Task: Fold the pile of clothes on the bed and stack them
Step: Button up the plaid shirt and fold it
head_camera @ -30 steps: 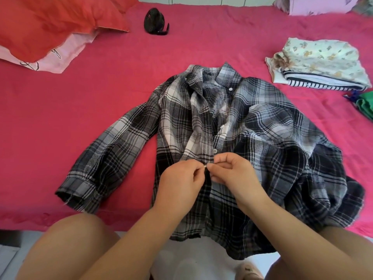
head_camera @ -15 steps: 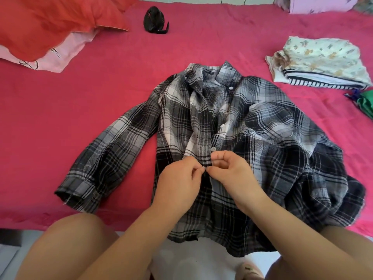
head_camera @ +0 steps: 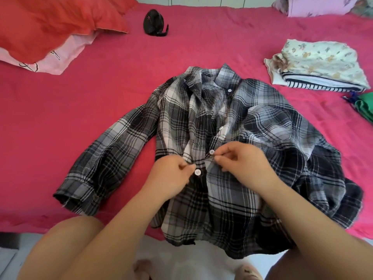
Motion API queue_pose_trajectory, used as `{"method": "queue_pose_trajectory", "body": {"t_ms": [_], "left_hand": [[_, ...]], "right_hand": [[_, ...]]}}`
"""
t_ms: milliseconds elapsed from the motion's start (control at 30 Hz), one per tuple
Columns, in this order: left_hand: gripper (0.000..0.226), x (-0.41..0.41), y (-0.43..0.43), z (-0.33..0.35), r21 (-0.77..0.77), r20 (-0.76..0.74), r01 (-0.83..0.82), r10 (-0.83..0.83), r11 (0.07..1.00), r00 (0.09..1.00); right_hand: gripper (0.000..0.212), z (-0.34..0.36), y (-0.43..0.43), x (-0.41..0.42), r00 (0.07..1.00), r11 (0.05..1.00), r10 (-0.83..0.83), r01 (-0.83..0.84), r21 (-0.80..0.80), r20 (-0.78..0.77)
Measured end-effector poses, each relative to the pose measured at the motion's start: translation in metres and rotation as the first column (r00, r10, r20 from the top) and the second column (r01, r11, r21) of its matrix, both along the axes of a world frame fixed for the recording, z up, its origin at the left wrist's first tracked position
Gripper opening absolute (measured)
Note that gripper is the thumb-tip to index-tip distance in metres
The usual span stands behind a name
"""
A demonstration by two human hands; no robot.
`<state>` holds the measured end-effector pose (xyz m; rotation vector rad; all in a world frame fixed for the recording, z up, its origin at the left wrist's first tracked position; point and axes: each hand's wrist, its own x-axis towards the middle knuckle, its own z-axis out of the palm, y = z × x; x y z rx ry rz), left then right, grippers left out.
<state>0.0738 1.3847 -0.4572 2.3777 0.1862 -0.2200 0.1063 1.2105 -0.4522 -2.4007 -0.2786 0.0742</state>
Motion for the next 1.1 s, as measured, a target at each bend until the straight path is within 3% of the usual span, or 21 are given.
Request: {"method": "queue_pose_trajectory", "body": {"t_ms": [33,133,233,333,467,700,800,867,967,1100], "left_hand": [[0.031,0.004,0.0,0.002,0.073,0.102,-0.008,0.001,0.997,0.995],[0.017,0.017,-0.007,0.012,0.059,0.315,-0.054,0.033,0.997,0.949],[0.008,0.038,-0.02,0.013,0.078,0.381,-0.005,-0.025,0.997,0.924],[0.011,0.051,-0.031,0.004,0.121,0.328,0.076,-0.112,0.99,0.938],[0.034,0.056,-0.031,-0.012,0.251,0.142,0.102,-0.141,0.963,0.98],[0.027,0.063,-0.034,-0.019,0.302,0.109,0.057,-0.094,0.951,0.99],[0.017,0.065,-0.029,-0.014,0.148,0.109,-0.01,-0.006,0.989,0.994],[0.015,0.064,-0.025,-0.008,-0.124,0.061,-0.104,0.112,0.987,0.992],[0.014,0.056,-0.02,0.003,-0.505,-0.112,-0.232,0.203,0.832,0.973],[0.013,0.046,-0.014,0.011,-0.709,-0.222,-0.286,0.182,0.644,0.958]], "right_hand": [[0.008,0.004,-0.002,0.005,0.997,0.999,-0.032,0.033,-0.014,0.069],[0.012,0.011,0.0,0.021,0.966,0.986,-0.037,0.077,-0.146,0.257],[0.02,0.002,0.009,0.03,0.967,0.949,0.072,0.009,-0.315,0.245],[0.02,-0.014,0.013,0.03,0.983,0.912,0.123,-0.059,-0.407,0.134],[0.019,-0.024,0.015,0.032,0.988,0.914,0.116,-0.068,-0.399,0.098],[0.006,-0.025,0.013,0.04,0.996,0.959,0.068,-0.047,-0.281,0.065],[0.021,-0.023,0.011,0.043,1.0,0.988,0.024,-0.021,-0.151,0.016],[0.028,-0.02,0.01,0.044,1.0,0.999,-0.014,0.013,-0.048,-0.025],[0.024,-0.015,0.01,0.043,0.992,0.989,-0.045,0.061,0.133,-0.116],[0.017,-0.006,0.012,0.038,0.972,0.901,-0.013,0.114,0.419,-0.236]]}}
